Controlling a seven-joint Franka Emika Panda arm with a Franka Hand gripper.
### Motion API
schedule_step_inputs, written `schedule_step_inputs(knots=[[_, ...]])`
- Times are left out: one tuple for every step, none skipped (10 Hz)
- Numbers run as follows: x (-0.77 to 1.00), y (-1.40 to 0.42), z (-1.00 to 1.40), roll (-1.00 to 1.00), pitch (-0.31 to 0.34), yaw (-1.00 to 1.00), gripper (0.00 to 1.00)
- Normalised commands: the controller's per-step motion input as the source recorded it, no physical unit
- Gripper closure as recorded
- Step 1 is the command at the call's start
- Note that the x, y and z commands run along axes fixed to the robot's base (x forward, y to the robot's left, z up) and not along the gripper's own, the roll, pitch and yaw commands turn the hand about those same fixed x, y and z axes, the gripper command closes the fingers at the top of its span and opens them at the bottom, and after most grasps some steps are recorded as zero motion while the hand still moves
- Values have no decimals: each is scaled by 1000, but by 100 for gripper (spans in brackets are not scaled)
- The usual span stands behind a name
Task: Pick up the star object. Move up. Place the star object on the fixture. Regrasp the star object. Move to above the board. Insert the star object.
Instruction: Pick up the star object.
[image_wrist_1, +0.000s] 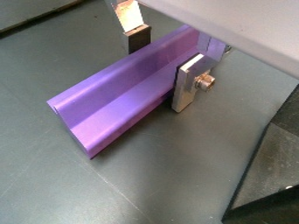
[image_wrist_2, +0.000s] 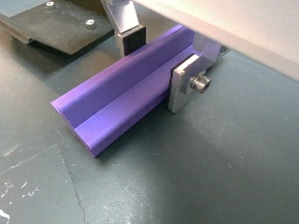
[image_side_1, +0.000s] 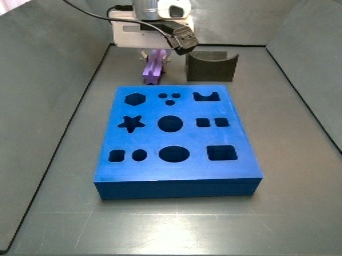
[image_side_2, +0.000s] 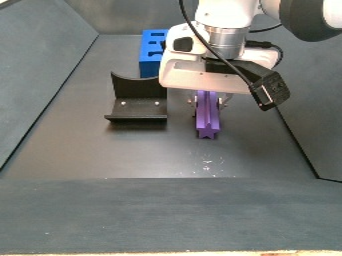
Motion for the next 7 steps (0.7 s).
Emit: schedule_step_inputs(knots=[[0,0,0,0,0,0,100],[0,0,0,0,0,0,100],[0,0,0,0,0,0,100],[0,0,0,0,0,0,100],[0,0,0,0,0,0,100],[0,0,0,0,0,0,100],[0,0,0,0,0,0,100]])
